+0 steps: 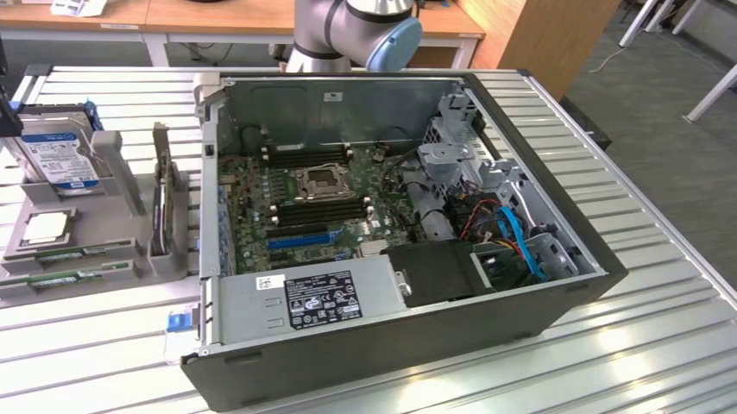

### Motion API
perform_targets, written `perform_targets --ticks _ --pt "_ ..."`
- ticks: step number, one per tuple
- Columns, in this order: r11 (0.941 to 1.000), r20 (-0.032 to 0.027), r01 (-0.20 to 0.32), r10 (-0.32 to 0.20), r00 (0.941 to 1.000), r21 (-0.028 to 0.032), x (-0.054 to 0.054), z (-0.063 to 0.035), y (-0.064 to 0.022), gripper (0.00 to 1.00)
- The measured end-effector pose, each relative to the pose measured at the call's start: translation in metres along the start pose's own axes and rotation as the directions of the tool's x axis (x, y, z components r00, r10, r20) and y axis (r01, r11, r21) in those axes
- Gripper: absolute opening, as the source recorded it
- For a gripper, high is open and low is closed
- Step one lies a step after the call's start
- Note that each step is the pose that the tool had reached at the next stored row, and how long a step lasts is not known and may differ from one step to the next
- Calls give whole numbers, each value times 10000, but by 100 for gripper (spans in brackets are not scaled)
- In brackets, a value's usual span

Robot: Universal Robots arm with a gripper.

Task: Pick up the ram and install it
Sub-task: 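Pick up the ram and move it above insertion slot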

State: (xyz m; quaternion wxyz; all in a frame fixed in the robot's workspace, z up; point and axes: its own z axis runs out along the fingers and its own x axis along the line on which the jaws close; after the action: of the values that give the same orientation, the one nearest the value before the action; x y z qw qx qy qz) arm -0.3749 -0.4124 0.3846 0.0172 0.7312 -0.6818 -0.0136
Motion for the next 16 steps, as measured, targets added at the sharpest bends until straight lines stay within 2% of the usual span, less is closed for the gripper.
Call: perform_targets --ticks 6,11,16 --pt "10000 1 0 0 10000 -15 -3 4 46 10" --pt "10000 3 0 0 10000 -49 -3 5 51 10" --pt "10000 6 0 0 10000 -49 -4 5 51 10"
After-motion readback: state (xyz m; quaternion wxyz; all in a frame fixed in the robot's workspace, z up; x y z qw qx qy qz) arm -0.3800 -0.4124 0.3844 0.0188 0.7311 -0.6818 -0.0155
